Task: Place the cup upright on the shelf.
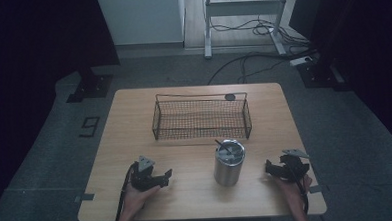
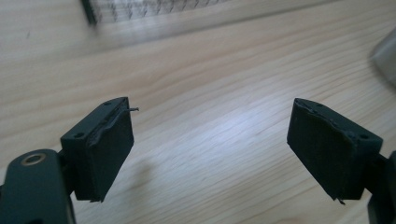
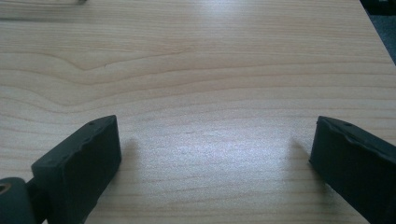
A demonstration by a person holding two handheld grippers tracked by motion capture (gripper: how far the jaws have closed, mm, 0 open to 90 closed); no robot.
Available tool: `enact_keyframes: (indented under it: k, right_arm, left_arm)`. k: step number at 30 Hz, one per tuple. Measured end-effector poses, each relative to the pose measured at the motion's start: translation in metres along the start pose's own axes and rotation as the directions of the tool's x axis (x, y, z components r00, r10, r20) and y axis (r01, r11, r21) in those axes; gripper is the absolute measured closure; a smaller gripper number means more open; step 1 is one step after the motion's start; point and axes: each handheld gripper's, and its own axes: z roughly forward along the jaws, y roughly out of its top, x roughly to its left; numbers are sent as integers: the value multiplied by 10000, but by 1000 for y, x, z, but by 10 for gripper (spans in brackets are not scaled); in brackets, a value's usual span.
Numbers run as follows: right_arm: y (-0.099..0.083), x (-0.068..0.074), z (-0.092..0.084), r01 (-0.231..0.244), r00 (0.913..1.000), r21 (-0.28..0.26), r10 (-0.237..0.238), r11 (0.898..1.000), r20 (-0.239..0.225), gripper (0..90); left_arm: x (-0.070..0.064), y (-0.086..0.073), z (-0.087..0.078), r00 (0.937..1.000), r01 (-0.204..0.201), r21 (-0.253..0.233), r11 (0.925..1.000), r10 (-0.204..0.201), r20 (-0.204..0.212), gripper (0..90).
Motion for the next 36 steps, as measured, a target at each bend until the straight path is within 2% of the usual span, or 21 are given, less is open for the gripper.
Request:
enact_keyframes:
  k: [4,10,16,24,36]
  right_arm:
    - [0,0,-1,-18,10000,-10,18,10000,-14,27]
    - [-1,0,-1,34,10000,-46,-34,10000,-23,36]
    - [-1,0,-1,46,10000,-55,-46,10000,-44,39]
    - [-1,0,-1,37,10000,-63,-38,10000,-38,41]
    - [-1,0,-1,22,10000,-60,-22,10000,-32,44]
  left_arm:
    - [-6,5,-4,9998,-141,-152,9998,143,141,148]
    - [-24,17,-11,9988,-295,-413,9987,311,386,148]
    - [-37,25,-9,9978,-460,-371,9983,477,452,146]
    - [-58,31,-8,9934,-565,-505,9971,612,969,147]
    - [-80,38,2,9872,-844,-515,9951,906,1313,145]
